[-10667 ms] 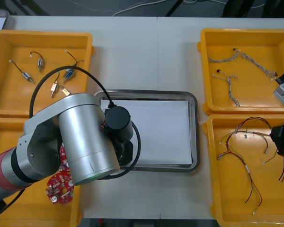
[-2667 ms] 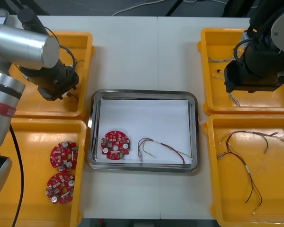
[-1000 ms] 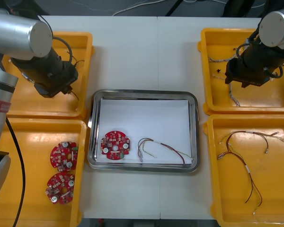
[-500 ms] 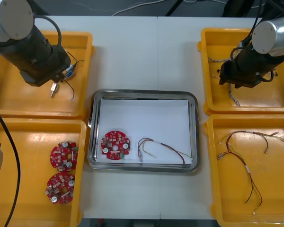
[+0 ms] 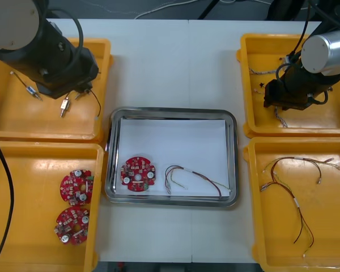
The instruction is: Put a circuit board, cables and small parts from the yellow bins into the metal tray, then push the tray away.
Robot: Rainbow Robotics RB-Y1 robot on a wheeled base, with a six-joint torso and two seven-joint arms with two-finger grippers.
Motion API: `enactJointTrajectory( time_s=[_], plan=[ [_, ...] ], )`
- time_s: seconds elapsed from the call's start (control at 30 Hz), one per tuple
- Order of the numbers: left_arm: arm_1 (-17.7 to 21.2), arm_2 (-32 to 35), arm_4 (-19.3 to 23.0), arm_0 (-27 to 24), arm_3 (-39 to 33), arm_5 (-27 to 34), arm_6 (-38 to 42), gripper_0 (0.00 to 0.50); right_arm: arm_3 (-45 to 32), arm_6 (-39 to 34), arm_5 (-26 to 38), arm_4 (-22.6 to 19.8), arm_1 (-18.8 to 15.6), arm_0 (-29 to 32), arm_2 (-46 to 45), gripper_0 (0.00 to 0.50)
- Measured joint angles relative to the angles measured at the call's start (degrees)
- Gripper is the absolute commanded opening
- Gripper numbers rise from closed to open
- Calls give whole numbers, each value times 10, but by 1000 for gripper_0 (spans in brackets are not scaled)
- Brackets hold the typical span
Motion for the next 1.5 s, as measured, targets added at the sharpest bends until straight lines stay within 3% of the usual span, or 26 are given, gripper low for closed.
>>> enactJointTrajectory(
  time_s=[0.5, 0.53, 0.57, 0.6, 0.63, 0.67, 0.77, 1.03, 1.27, 1.5],
  plan=[
    [21, -183, 34, 0, -35, 0, 31, 0, 0, 0, 0, 1, 0, 11, 0, 500],
    [21, -191, 34, 0, -35, 0, 32, 0, 0, 0, -1, 1, 0, 11, 0, 482],
    [21, -198, 34, 0, -35, 0, 32, 0, 0, 0, -1, 1, 0, 11, 0, 419],
    [21, -204, 34, 0, -35, -1, 33, 0, 0, 0, -3, 1, 0, 11, 0, 326],
    [21, -208, 34, 0, -35, -4, 34, 0, 0, 0, -5, 1, 0, 12, 0, 231],
    [21, -212, 34, 0, -35, -9, 35, 0, 0, 0, -8, 1, 0, 12, 0, 102],
    [20, -226, 31, 0, -31, -39, 44, 0, 0, 0, -11, 1, 0, 12, 0, 6],
    [13, -274, 0, -1, 28, -134, 47, 0, 0, 7, -12, 1, 0, 12, 0, 0],
    [-1, -281, -6, -1, 50, -151, 46, 0, -17, 37, -8, 9, -1, 13, 0, 0],
    [-3, -305, -8, -2, 55, -159, 46, 0, -97, 50, 50, 18, -13, 15, -6, 0]
  ],
)
